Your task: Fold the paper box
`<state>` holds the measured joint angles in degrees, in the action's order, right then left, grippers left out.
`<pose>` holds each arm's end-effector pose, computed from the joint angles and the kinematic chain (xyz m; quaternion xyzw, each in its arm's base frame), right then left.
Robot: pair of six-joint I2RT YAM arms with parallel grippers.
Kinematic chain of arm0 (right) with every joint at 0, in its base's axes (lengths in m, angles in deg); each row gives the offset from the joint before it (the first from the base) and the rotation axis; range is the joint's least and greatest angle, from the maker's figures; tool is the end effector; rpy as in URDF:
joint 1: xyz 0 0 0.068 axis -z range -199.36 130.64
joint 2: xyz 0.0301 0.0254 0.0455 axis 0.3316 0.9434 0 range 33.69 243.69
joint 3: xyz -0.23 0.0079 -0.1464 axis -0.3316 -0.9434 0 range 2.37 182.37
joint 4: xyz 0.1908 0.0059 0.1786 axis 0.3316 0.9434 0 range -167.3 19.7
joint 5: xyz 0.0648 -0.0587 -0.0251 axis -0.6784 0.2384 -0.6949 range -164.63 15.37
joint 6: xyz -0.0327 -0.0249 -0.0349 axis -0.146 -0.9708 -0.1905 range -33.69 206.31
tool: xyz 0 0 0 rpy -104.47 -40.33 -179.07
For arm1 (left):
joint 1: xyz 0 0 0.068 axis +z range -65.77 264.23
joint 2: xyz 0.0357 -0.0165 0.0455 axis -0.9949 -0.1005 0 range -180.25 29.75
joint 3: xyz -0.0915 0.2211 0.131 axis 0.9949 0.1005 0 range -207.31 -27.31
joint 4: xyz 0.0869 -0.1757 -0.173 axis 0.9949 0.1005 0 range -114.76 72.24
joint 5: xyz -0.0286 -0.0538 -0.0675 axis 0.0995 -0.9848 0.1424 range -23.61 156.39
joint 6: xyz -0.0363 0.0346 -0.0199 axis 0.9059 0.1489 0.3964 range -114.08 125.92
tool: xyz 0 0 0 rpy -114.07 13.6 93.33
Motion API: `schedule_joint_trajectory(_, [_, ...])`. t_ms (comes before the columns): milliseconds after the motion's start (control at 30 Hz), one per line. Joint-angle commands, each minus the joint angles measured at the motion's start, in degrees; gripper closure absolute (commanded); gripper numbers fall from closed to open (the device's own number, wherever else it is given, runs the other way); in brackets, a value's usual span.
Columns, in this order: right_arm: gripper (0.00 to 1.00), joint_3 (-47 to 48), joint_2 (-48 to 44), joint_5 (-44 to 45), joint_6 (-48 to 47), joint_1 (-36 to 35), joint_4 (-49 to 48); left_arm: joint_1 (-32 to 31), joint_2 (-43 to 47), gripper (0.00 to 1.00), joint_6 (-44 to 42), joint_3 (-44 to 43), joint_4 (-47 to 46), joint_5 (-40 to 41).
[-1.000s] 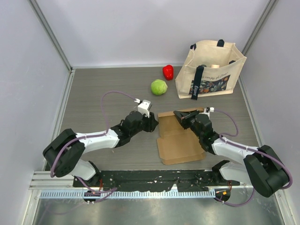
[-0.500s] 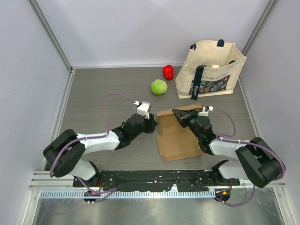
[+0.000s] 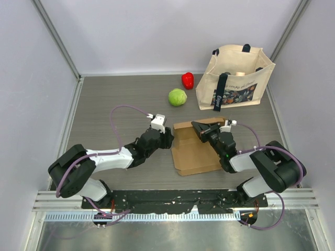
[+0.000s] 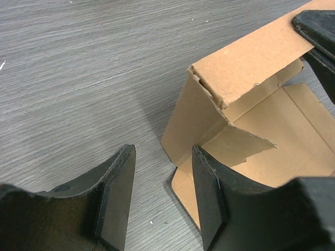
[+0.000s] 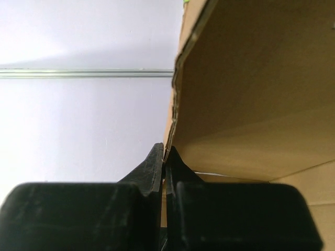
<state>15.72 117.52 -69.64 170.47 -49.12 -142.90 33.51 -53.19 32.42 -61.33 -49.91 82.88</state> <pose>0.2091 0.1160 0.1558 0.3626 0.6410 0.5489 0.3954 0.1932 -0.2202 0.1866 0.0973 0.8269 -0.2436 0.4974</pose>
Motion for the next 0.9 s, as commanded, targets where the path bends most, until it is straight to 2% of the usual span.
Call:
schedule_joint_trajectory(0, [0.98, -2.3, 1.0, -1.2, -2.8, -0.3, -5.8, -0.2, 1.1, 0.48, -0.5, 1.9, -6.6, 0.6])
schedule_joint_trajectory(300, [0.98, -3.5, 2.2, -0.7, -1.4, -0.3, -7.7, -0.8, 1.0, 0.42, -1.1, 2.4, -9.0, -3.0])
schedule_joint_trajectory(500, [0.98, -1.9, 1.9, -0.2, 1.7, -0.3, -5.1, -1.4, -0.3, 0.41, -2.3, 0.8, -9.2, -1.6])
schedule_joint_trajectory(700, [0.99, -1.0, 1.9, 0.0, 7.2, -0.5, -0.7, -1.8, -2.5, 0.40, -1.6, -1.6, -9.7, 3.1])
schedule_joint_trajectory(867, [0.99, 0.5, 0.9, 0.5, 10.4, -1.2, 4.9, -2.1, -5.6, 0.45, 0.4, -3.7, -10.5, 11.1])
